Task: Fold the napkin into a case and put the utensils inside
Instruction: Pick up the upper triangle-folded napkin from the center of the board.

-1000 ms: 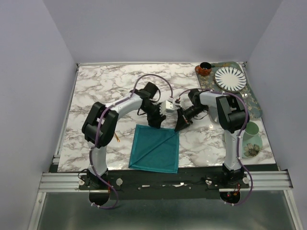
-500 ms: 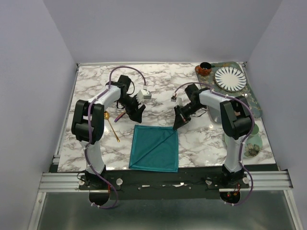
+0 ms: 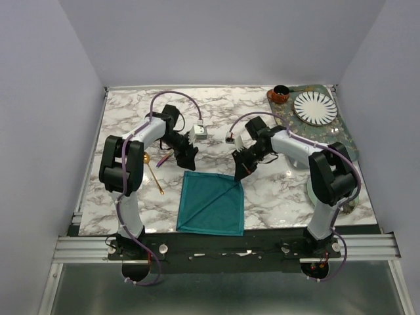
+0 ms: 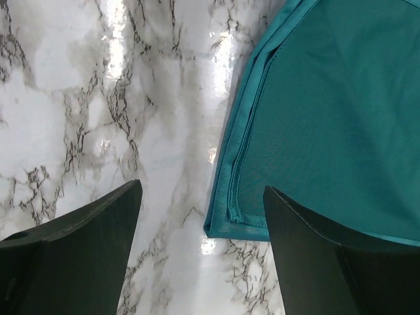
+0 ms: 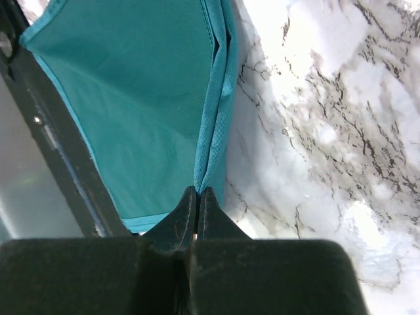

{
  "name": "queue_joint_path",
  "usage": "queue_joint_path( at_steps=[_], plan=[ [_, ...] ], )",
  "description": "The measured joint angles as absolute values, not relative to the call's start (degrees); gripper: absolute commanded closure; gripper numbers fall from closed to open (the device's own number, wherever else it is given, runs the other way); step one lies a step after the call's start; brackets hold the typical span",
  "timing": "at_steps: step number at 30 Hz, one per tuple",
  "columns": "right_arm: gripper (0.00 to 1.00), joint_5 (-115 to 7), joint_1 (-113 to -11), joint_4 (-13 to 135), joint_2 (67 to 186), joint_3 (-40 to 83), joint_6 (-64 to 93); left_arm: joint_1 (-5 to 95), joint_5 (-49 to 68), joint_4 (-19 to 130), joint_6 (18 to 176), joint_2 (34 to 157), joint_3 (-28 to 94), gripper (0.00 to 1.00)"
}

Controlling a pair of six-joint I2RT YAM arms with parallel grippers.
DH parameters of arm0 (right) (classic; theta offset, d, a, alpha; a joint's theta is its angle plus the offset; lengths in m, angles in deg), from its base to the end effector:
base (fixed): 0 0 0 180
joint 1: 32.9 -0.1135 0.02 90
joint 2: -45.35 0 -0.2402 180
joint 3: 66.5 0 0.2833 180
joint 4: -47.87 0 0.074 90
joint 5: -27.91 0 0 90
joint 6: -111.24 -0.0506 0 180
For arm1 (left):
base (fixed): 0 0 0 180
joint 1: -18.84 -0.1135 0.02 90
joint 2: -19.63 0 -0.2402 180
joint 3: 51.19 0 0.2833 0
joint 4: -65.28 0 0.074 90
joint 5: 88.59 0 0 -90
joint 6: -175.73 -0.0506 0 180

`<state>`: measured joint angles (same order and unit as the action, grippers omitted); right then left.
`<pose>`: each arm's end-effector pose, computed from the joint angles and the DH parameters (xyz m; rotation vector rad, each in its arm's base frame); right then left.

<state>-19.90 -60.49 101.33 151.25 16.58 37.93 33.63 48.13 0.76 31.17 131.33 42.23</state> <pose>0.3152 0.2030 0.1263 -1.1653 2.5223 1.0976 0.3691 -0.1355 0.1400 1.5235 2.0792 -0.9914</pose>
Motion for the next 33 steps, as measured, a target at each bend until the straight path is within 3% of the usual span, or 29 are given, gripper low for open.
queue_joint_path(
  at_steps=[25,33],
  plan=[
    [0.99,-25.30,-66.39,91.64,135.98,5.91,51.41,41.26,45.90,-0.86,26.51,134.13,42.93,0.24],
    [0.99,-25.36,-67.09,90.25,131.71,3.88,54.12,42.24,44.44,-1.12,27.08,135.22,42.23,0.45]
  ],
)
